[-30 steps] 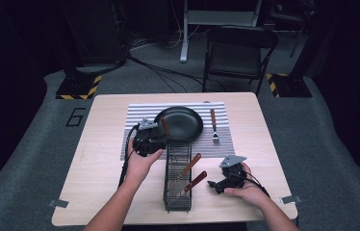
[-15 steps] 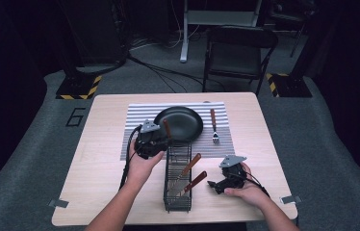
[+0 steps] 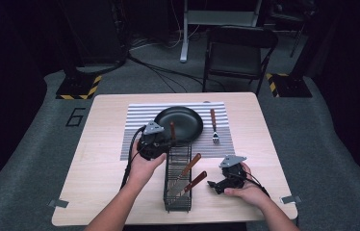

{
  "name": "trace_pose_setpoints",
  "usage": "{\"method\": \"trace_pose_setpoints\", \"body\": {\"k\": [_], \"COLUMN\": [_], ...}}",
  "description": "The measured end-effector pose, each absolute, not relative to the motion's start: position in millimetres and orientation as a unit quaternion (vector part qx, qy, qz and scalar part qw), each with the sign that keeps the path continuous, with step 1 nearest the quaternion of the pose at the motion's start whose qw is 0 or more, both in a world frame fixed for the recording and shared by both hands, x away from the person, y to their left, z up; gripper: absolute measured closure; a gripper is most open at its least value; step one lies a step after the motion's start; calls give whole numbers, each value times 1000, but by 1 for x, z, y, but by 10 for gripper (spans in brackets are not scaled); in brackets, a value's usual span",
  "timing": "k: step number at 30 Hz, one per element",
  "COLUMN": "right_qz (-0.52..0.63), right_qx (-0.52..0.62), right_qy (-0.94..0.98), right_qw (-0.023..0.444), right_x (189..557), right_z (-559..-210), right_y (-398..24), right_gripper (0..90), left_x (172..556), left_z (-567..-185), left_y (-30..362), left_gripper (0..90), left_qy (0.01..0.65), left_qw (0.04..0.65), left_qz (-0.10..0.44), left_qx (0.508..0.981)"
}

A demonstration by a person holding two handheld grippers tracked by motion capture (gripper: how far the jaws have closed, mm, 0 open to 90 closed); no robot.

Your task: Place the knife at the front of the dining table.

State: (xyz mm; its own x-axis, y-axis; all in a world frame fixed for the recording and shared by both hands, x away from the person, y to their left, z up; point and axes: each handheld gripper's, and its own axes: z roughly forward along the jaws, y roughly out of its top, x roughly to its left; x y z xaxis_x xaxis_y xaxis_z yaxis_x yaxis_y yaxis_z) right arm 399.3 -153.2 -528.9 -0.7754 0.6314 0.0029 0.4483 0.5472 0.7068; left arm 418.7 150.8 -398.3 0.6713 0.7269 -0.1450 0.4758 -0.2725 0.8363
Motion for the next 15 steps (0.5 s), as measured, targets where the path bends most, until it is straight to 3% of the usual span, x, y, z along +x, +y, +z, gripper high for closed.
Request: {"method": "trace_pose_setpoints", "body": {"k": [15], "right_qz": [361], "right_qx": [310], "right_qy": [870], "right_qw": [127], "right_x": [399], "right_z": [-529], "right_y": [-153], "right_gripper": [0], "left_x": [418], "left_z": [-388], "left_y": [154], "left_gripper": [768], "left_qy": [376], "left_qw": [458], "left_qz": [122], "left_qx": [796]}}
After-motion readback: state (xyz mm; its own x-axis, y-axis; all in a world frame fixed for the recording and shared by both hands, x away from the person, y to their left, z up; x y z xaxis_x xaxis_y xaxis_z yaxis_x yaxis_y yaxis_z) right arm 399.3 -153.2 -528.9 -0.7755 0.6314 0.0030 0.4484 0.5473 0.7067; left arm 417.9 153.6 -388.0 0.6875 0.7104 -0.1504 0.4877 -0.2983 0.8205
